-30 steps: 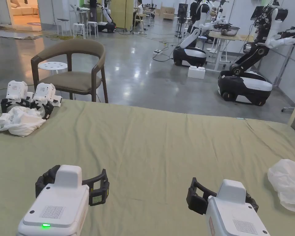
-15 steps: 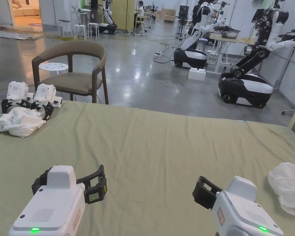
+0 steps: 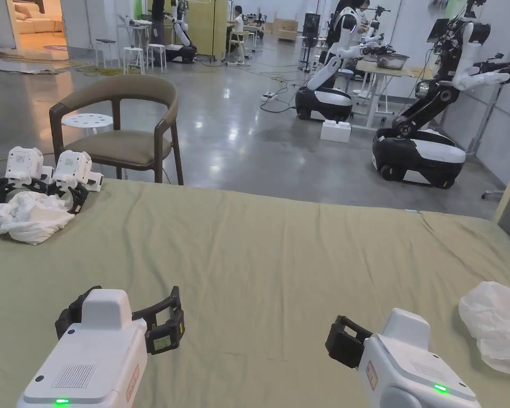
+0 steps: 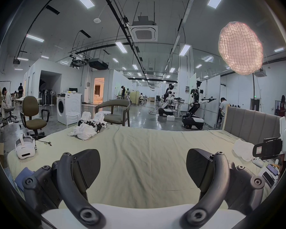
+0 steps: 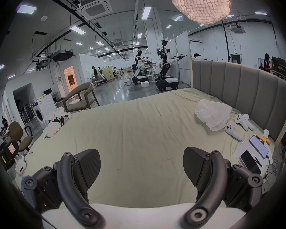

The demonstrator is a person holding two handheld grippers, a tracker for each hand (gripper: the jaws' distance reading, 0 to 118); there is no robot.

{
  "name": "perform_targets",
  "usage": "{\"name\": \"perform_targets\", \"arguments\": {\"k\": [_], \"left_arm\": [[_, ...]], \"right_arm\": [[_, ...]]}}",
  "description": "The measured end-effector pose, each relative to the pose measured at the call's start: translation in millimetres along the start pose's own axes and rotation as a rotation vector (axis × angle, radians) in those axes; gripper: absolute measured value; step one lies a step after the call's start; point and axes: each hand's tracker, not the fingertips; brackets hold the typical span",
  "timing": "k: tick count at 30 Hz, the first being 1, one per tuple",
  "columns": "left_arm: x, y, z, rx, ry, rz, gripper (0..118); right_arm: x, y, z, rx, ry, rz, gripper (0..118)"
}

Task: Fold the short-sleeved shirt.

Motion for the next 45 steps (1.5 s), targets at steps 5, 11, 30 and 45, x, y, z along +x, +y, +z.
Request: {"name": "perform_targets", "arguments": {"k": [5,11,30,45], "left_arm": [[4,1,0,-0.001,-0.011,-0.029,106],[7,2,1,0.003,-0.026,-0.042,106],[8,-1,-3,0.010,-0.020,-0.053,106],[4,-4,-1,0.011,-0.020,-0.053,106]], "right_arm": [[-1,0,1,0.008,0.001,0.016,103],[1,2,-2,0.010,-0.024,0.021,103],[17,-13,-3,0.143,-0.006,0.093,103],[0,-17,1,0.232,-0.008,0.169,107]]}}
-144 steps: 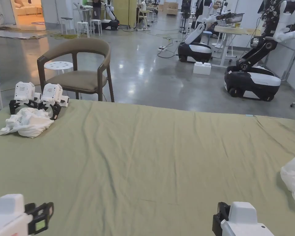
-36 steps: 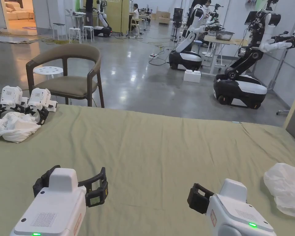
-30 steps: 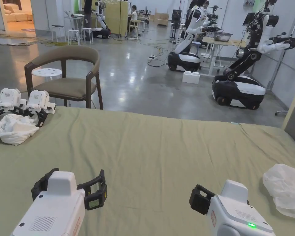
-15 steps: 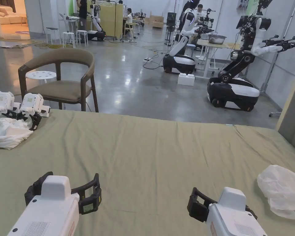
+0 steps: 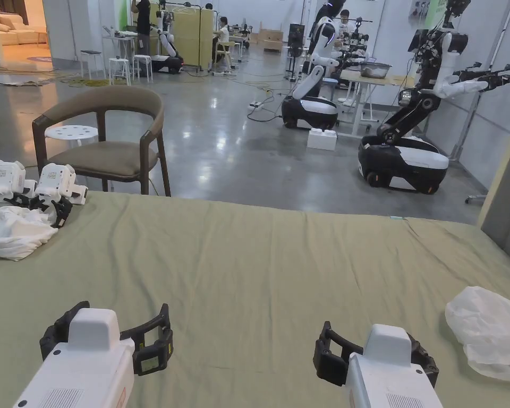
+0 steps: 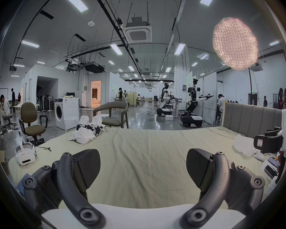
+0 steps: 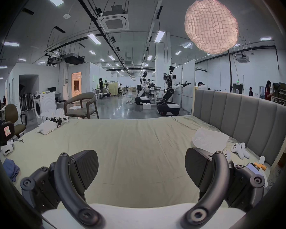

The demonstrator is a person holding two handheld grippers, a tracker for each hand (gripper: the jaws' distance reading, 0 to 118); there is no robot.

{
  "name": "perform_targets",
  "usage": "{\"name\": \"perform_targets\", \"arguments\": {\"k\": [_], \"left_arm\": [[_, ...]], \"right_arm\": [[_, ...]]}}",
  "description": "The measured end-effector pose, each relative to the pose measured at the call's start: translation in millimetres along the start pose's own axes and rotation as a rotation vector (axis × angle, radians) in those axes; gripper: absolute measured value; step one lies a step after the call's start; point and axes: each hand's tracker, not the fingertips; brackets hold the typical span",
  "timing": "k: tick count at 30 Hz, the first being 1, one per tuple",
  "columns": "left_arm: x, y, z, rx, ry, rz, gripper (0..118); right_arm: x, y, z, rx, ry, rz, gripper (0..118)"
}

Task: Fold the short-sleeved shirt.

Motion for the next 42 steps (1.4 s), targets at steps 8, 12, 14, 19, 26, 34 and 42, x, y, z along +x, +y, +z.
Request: {"name": "perform_targets", "arguments": {"k": [8,12,14,19,26,34,42], "left_arm": [[1,2,0,0.013,-0.010,-0.038,106],[1,2,-2,0.015,-0.008,-0.054,106],[1,1,-3,0.013,-0.004,-0.058,106],[-1,1,-5,0.008,-0.002,-0.050,106],[-3,1,-4,0.001,0.001,-0.051,106],[-6,1,-4,-0.002,0.002,-0.056,106],[-8,1,-4,-0.001,0.007,-0.058,106]], "right_arm": [[-1,3,-1,0.023,-0.008,0.006,110],[-3,4,-1,0.035,-0.013,0.026,110],[-4,4,-1,0.040,-0.011,0.033,111],[-7,4,-1,0.046,-0.009,0.043,116],[-10,2,-3,0.058,-0.010,0.047,116],[-6,0,-6,0.062,0.022,0.001,116],[-5,0,-7,0.064,0.035,-0.001,116]]}}
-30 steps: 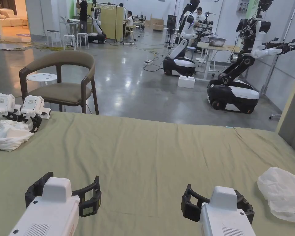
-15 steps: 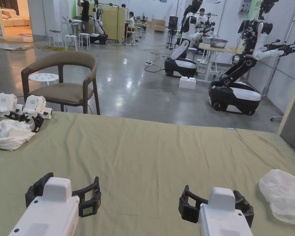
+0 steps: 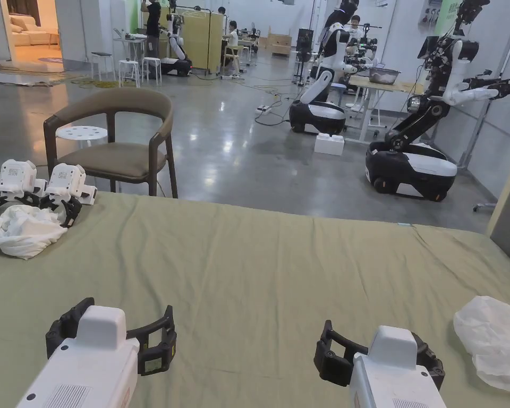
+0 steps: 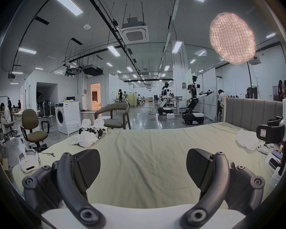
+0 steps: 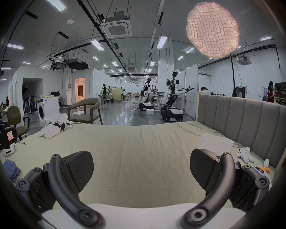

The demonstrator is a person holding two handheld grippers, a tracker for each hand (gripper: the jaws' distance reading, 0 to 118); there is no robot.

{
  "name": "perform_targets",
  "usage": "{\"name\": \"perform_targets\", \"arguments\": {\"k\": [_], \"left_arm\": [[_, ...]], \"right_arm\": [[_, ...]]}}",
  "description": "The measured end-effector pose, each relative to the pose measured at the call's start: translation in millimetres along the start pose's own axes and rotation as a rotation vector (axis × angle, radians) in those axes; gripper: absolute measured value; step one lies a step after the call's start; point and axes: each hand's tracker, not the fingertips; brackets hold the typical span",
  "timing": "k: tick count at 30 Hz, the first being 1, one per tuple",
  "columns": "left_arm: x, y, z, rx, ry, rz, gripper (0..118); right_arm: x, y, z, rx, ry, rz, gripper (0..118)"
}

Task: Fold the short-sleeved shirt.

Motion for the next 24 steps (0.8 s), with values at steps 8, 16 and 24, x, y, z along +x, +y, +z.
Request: {"name": "perform_targets", "arguments": {"k": [8,16,24], "left_arm": [[0,1,1,-0.004,-0.004,0.001,106],[1,-1,2,-0.018,-0.010,0.007,106],[2,-3,3,-0.039,-0.017,0.033,106]], "right_arm": [[-2,2,1,-0.019,0.016,-0.022,116],[4,3,0,-0.062,0.075,-0.096,116],[13,1,-5,-0.168,0.065,-0.200,116]]}}
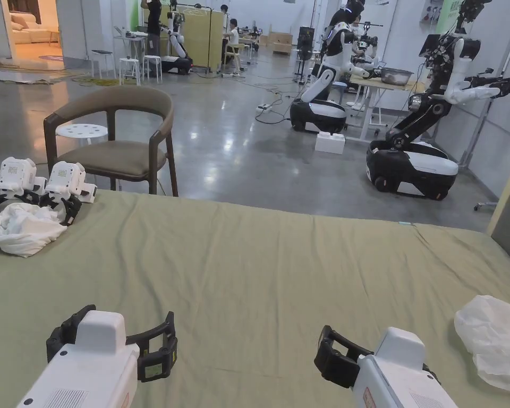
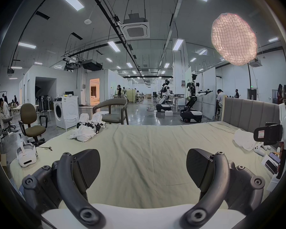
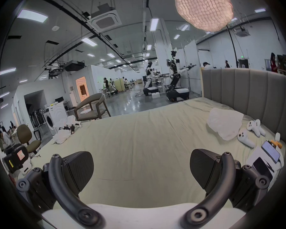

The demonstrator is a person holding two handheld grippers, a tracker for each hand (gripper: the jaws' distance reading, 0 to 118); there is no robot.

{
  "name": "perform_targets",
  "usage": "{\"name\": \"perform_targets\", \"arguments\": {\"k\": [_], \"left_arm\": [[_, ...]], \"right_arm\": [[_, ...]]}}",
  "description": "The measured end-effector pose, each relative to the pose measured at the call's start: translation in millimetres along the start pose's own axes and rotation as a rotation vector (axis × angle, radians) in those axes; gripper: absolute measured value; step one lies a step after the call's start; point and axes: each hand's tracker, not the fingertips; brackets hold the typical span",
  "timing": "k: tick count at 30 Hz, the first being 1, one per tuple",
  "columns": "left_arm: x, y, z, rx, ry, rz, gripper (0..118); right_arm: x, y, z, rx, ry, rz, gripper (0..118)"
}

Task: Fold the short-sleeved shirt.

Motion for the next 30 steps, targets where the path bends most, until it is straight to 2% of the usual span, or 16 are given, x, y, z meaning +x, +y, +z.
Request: {"name": "perform_targets", "arguments": {"k": [10,23,30], "left_arm": [[1.6,-1.6,3.1,-0.016,-0.002,0.022,106],[0.6,0.3,4.5,-0.021,0.005,0.050,106],[0.3,2.3,3.4,-0.023,0.011,0.041,106]], "right_arm": [[3.1,4.8,-0.1,-0.077,-0.009,-0.111,115],[-3.2,1.7,0.1,-0.108,-0.088,-0.020,116],[0.2,2.3,-5.0,-0.133,-0.081,-0.069,116]]}}
